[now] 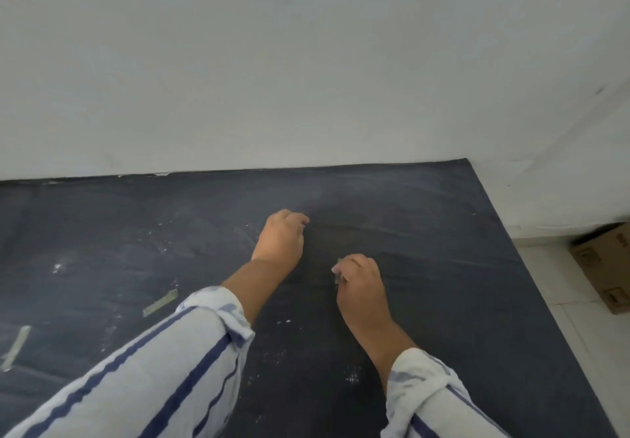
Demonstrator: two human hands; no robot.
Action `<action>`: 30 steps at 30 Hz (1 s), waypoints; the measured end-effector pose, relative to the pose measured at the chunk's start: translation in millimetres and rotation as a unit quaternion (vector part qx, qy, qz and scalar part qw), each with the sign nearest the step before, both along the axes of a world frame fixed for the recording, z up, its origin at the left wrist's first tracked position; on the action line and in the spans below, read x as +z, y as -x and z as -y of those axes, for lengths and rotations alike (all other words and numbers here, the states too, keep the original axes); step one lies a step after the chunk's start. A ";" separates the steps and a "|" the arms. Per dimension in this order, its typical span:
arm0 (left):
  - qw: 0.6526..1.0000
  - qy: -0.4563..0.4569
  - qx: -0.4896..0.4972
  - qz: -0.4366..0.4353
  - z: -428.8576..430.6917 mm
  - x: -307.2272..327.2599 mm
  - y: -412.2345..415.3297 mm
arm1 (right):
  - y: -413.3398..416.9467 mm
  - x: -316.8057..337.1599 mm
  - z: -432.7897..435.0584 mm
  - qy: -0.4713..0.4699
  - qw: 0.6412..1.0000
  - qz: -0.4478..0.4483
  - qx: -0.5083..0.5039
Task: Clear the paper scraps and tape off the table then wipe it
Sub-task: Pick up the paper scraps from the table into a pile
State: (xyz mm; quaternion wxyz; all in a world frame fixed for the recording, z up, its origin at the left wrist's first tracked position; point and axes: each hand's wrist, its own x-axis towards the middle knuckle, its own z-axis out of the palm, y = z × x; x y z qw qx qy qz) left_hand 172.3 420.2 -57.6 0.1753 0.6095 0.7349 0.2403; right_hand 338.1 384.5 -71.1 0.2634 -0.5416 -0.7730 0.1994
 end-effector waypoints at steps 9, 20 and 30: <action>0.990 0.002 0.125 0.059 144.1 10.1 37.3 | 85.7 23.9 50.6 -0.007 0.992 -0.053 0.115; 0.955 -0.019 0.288 0.067 302.0 36.0 174.3 | 242.3 30.9 174.0 0.025 0.961 -0.056 0.270; 0.948 0.026 0.306 0.087 405.8 22.4 289.6 | 351.2 27.0 278.6 0.110 0.955 -0.035 0.272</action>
